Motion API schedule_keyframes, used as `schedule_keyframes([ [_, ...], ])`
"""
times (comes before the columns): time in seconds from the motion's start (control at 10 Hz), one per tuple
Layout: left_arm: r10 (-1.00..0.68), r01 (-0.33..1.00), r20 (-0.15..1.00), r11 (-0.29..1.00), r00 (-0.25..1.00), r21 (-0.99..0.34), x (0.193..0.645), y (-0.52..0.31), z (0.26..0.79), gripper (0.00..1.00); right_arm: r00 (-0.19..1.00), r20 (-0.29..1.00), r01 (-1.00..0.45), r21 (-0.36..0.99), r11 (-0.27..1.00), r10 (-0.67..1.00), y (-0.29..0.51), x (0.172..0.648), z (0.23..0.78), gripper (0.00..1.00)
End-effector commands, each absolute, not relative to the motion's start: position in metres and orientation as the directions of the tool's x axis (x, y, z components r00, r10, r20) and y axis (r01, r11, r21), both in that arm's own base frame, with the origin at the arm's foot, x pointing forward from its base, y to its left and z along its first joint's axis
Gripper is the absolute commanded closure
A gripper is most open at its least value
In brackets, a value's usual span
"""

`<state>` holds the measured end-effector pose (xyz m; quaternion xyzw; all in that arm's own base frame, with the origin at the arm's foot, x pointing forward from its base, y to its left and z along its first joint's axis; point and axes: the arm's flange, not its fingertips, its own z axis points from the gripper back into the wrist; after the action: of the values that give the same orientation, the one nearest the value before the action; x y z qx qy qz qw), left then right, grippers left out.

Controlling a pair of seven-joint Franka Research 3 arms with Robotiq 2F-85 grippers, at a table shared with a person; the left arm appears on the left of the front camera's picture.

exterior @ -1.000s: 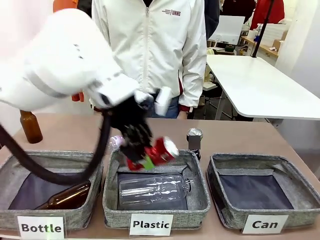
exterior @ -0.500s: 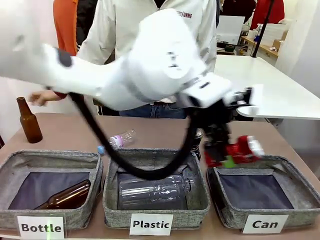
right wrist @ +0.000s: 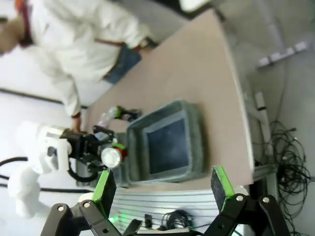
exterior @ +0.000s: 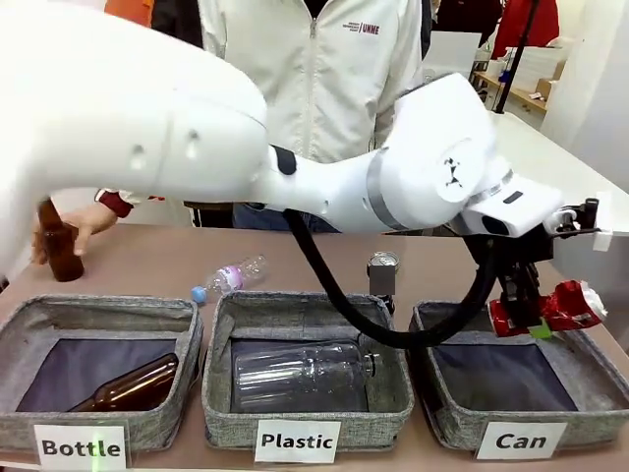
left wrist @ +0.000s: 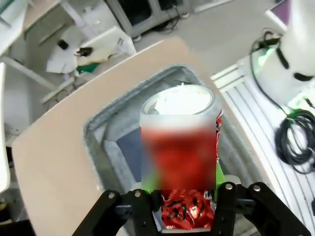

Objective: Sort the can waste into the basket.
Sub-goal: Pick up the can waste from the table and place it in the right Fabric basket.

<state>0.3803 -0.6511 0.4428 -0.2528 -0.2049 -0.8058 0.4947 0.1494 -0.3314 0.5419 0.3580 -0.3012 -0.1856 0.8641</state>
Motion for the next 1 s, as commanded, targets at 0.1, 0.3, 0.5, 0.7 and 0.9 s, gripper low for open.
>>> schedule_keyframes([
  [0.1, -0.718, 0.916, 0.588, -0.388, -0.373, 0.106, 0.3899, -0.6839, 0.4445, 0.59, 0.762, 0.395, 0.057, 0.748, 0.661, -0.513, -0.3139, 0.1554, 0.5476, 0.0],
  [0.3, -0.73, 0.914, 0.569, -0.391, -0.378, 0.105, 0.3891, -0.6855, 0.4423, 0.59, 0.762, 0.395, 0.057, 0.748, 0.661, -0.513, -0.3139, 0.1554, 0.5476, 0.0],
  [0.5, -0.724, 0.905, 0.568, -0.413, -0.392, 0.098, 0.3892, -0.6845, 0.4423, 0.51, 0.762, 0.395, 0.057, 0.748, 0.661, -0.513, -0.3139, 0.1554, 0.5476, 0.0],
  [0.7, -0.718, 0.894, 0.558, -0.435, -0.415, 0.106, 0.3865, -0.6858, 0.4415, 0.0, 0.762, 0.395, 0.057, 0.748, 0.661, -0.513, -0.3139, 0.1554, 0.5476, 0.0],
  [0.9, -0.716, 0.889, 0.553, -0.444, -0.427, 0.112, 0.3852, -0.686, 0.4421, 0.0, 0.762, 0.395, 0.057, 0.748, 0.661, -0.513, -0.3139, 0.1554, 0.5476, 0.0],
])
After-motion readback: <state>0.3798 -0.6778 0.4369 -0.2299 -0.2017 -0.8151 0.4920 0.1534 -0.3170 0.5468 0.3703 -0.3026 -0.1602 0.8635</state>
